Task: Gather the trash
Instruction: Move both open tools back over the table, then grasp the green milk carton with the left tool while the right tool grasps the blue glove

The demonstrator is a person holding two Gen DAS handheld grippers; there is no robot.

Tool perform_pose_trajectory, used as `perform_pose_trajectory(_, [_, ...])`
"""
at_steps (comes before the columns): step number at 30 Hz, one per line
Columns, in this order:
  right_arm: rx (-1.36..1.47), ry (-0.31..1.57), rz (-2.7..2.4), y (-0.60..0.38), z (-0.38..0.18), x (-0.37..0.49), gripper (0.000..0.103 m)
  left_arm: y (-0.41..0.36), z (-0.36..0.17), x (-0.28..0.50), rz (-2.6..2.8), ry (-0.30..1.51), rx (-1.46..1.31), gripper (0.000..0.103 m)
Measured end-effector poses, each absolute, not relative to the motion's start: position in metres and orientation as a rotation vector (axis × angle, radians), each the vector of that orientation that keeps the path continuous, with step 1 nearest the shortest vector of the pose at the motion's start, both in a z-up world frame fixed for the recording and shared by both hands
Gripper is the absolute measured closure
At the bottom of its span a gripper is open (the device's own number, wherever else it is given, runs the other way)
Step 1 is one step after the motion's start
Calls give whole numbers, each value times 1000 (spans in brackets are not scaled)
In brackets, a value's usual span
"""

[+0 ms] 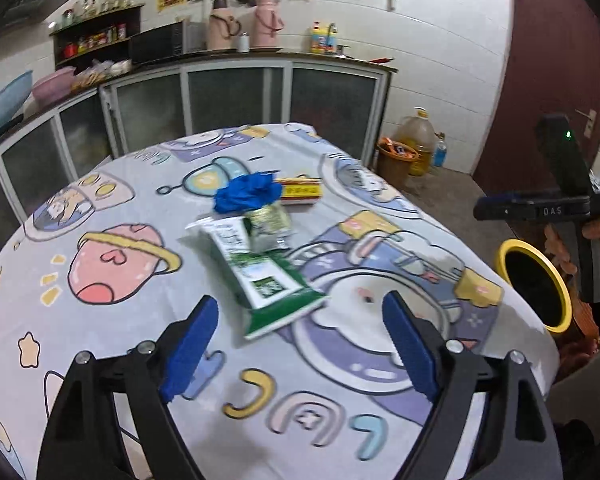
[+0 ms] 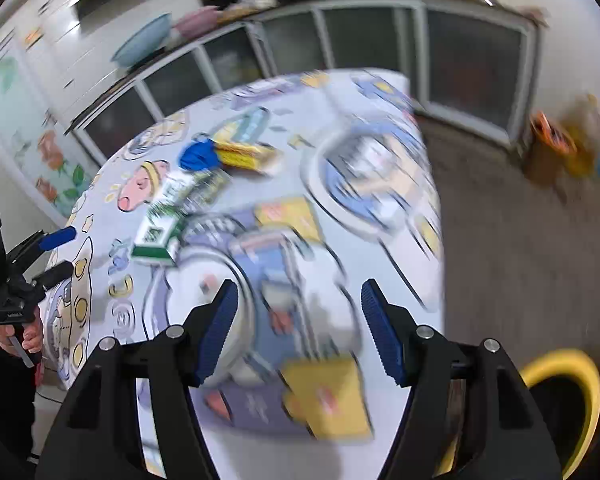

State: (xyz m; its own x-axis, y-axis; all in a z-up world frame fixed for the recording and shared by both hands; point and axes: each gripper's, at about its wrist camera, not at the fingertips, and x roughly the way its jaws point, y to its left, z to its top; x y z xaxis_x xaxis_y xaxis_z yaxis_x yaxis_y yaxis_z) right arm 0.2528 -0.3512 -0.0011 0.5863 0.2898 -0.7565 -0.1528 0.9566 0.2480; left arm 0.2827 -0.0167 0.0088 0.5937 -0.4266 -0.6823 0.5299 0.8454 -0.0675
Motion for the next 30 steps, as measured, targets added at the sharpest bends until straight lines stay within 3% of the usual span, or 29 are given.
perform_pose_trajectory(10, [-28,869,401,-241,8,367,43,-8,-29,335,-585,865,67,22])
perform_pose_trajectory(21, [-109,876,448,-186,-8,436,44,-18,-60,379,-610,969,-22,22])
perform_pose_trajectory(24, [-138,883,462,-174,-15,441,48,-29,-63,381,-624,966,8,22])
perform_pose_trajectory(27, [-157,910,452,-169,-25,451,62,-36,-71,388,-613,979,29,24])
perform_pose_trajectory(30, [-146,936,448,-170,-33,456,76,-38,-81,393,-598,1002,19,37])
